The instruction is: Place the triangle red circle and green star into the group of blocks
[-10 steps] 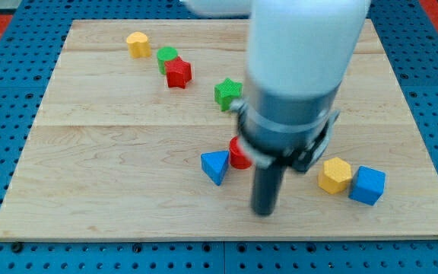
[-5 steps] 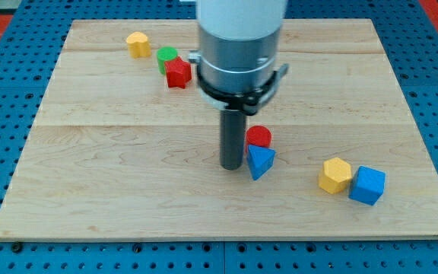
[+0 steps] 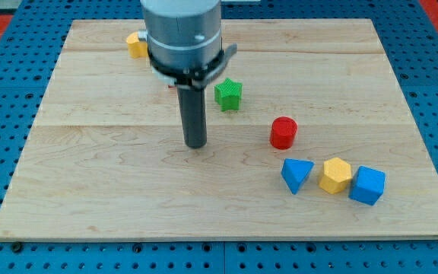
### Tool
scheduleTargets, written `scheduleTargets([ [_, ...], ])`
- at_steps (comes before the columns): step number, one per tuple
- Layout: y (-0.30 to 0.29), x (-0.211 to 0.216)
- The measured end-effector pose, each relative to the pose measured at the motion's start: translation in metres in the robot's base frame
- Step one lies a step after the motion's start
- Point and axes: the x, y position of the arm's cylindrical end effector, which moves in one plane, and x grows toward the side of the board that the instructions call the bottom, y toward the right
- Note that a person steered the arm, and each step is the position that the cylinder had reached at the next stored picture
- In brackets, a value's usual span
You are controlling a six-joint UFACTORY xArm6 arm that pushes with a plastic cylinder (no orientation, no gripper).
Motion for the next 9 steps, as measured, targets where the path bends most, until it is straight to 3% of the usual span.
scheduleTargets([
  [1, 0.04, -0.027],
  [2, 0.173, -0.014],
  [4, 0.197, 0.002],
  [5, 0.196, 0.044],
  [6, 0.129, -0.001],
  [7, 0.034, 0.003],
  [8, -0.055, -0.031],
  [9, -0.023, -0.091],
])
